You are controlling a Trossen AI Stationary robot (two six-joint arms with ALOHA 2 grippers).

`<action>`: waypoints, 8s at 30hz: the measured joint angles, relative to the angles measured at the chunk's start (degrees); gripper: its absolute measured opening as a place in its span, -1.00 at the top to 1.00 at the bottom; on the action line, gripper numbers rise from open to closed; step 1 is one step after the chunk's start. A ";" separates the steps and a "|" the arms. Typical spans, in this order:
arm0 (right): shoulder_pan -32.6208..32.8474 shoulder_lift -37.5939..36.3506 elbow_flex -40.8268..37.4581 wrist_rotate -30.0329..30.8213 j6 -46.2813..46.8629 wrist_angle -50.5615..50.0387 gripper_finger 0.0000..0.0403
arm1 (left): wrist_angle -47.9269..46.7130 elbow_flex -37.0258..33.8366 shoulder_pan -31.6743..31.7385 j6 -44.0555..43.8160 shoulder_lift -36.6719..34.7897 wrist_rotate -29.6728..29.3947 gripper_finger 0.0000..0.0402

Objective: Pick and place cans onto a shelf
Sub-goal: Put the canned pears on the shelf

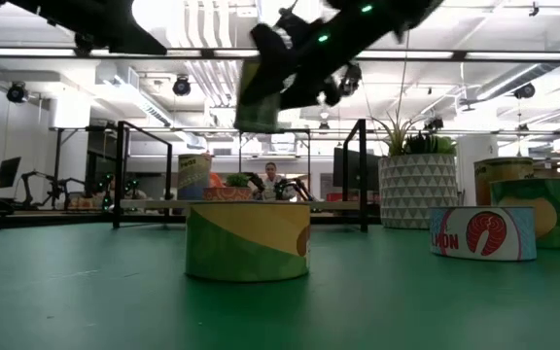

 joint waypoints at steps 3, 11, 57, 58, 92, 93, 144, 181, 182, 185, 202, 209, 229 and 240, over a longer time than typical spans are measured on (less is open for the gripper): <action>-2.16 5.13 4.83 -0.12 0.53 -0.46 -0.38 | -0.59 -0.01 -0.03 0.02 -2.04 0.10 1.00; -7.12 17.47 16.39 0.00 2.74 -0.15 -0.38 | -2.88 -0.12 -0.04 -0.15 -4.47 0.17 1.00; -14.63 11.25 23.74 -11.02 -11.12 -28.19 0.08 | -4.57 -0.31 -0.07 -0.48 -4.74 0.20 1.00; -15.44 11.81 23.72 -11.04 -11.52 -27.85 0.19 | -4.57 -0.31 -0.06 -0.48 -4.75 0.20 1.00; -9.43 18.06 23.63 -19.49 -16.86 -17.10 0.94 | -4.51 0.07 -0.07 -2.16 -1.43 0.27 1.00; -9.45 17.94 23.63 -19.12 -17.14 -17.93 0.94 | -4.53 0.04 -0.07 -2.16 -1.28 0.29 1.00; -3.57 9.82 18.06 -22.02 -18.35 -17.41 0.94 | -12.49 4.15 -0.04 -15.03 2.50 15.01 1.00; 7.92 -27.31 -19.73 -19.43 -26.06 0.85 0.94 | -49.21 35.01 31.44 -8.20 38.55 42.43 1.00; 7.92 -27.39 -20.05 -19.43 -26.04 0.99 0.94 | -48.67 35.04 31.80 -7.87 38.52 41.88 1.00; 7.92 -27.61 -21.15 -19.44 -26.05 0.86 0.94 | -46.52 34.67 32.92 -7.45 38.68 40.31 1.00; 7.90 -27.63 -21.35 -19.41 -26.87 0.89 0.94 | -45.22 34.32 35.39 -6.38 44.50 38.87 1.00; 7.90 -27.63 -21.35 -19.41 -26.90 0.89 0.94 | -46.34 34.27 35.49 -5.48 44.29 36.33 1.00; 7.90 -27.63 -21.31 -19.39 -26.77 0.89 0.94 | -48.53 34.12 35.60 -6.16 43.86 33.47 1.00; 7.90 -27.63 -21.31 -19.39 -27.40 0.89 0.94 | -46.24 33.94 35.60 -5.78 39.92 33.62 1.00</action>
